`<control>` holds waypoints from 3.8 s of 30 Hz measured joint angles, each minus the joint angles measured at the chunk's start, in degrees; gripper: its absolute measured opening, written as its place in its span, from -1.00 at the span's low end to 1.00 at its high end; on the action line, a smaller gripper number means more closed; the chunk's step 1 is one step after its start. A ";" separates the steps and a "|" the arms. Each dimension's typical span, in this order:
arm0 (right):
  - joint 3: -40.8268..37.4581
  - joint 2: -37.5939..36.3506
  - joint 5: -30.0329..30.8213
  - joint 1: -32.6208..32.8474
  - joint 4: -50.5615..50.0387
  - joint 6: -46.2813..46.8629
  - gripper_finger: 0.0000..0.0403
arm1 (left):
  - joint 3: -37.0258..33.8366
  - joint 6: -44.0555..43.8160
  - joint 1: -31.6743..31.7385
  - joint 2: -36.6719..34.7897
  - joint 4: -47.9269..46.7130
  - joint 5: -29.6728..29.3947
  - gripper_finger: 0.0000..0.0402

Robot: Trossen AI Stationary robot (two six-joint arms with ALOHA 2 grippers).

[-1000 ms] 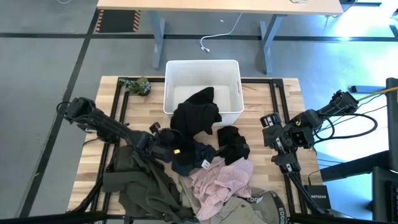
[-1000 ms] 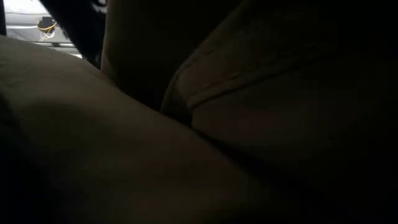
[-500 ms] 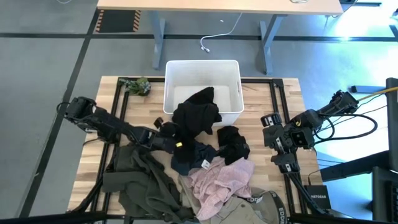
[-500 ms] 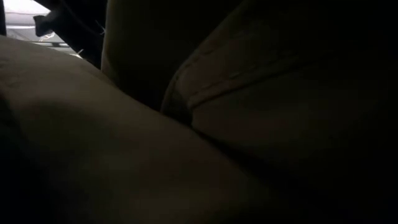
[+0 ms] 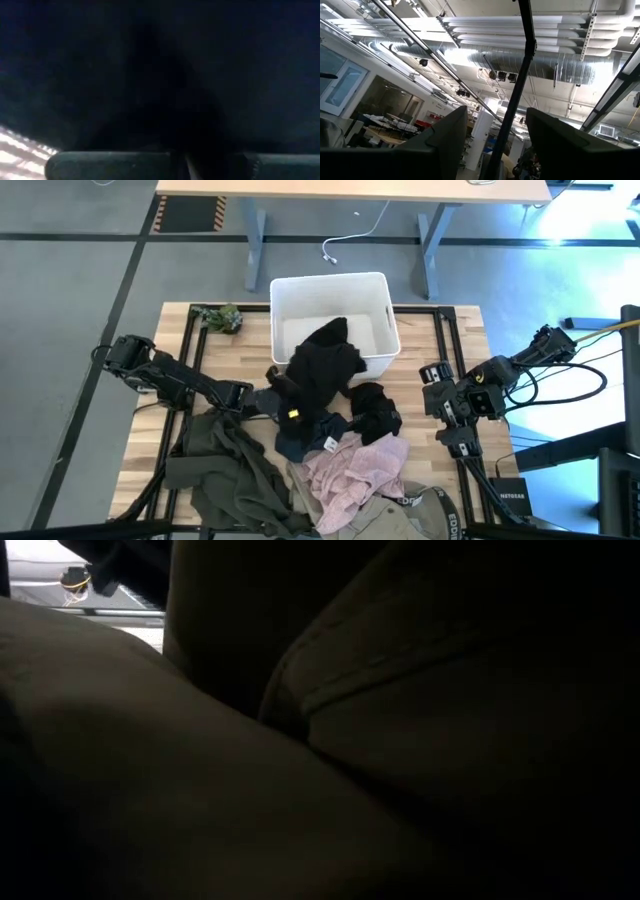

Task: Sort clothes
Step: Put the black shirt into the white laundry bin

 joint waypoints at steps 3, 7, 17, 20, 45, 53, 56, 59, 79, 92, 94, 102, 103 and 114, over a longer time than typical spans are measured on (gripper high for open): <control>0.00 0.00 0.00 0.00 0.00 0.00 0.10 | 0.03 5.28 -0.63 0.00 10.26 3.11 -0.98; 0.00 0.00 0.00 0.00 0.02 0.00 0.10 | 2.59 13.56 -1.16 0.00 18.01 3.78 -0.97; 0.00 0.00 0.00 0.00 -0.02 0.00 0.10 | 13.80 29.15 -1.10 0.00 17.97 3.71 -0.99; 0.00 0.00 0.00 0.00 -0.02 0.00 0.10 | 18.99 35.64 -0.15 -0.11 17.92 3.49 -0.98; -0.02 0.00 0.00 0.00 -0.39 0.00 0.10 | 31.56 18.30 24.70 -4.34 -34.83 7.72 -0.43; -0.02 0.00 0.00 0.00 -0.46 0.07 0.10 | 31.62 16.10 17.71 -12.99 -43.39 9.62 -0.36; -0.02 0.00 0.00 0.00 -0.40 0.07 0.10 | 31.45 17.33 13.25 -14.56 -36.97 16.06 -0.36; -0.02 0.00 0.00 0.00 -0.13 0.06 0.10 | 31.32 19.61 9.04 -12.21 -32.51 19.09 -0.36; -0.02 0.00 0.00 0.00 -0.48 0.02 0.10 | 31.21 30.19 11.04 8.76 -8.65 6.05 -0.40; -0.02 -0.01 0.00 0.00 -0.81 0.02 0.10 | 31.51 31.48 7.51 5.12 -17.44 6.06 -0.67; -0.02 0.00 0.00 0.00 -0.98 0.02 0.10 | 31.51 32.22 5.40 3.16 -22.46 5.50 -0.63; -0.02 0.00 0.00 0.00 -1.11 0.15 0.10 | 31.09 17.23 -3.09 0.23 -40.34 4.73 -0.34; -0.02 0.00 0.00 0.00 -1.09 0.17 0.10 | 30.53 13.79 -3.66 0.53 -41.70 4.76 -0.31; -0.02 0.00 0.00 0.00 -1.03 0.20 0.10 | 12.99 -7.82 -4.13 4.73 -22.40 -0.77 -0.23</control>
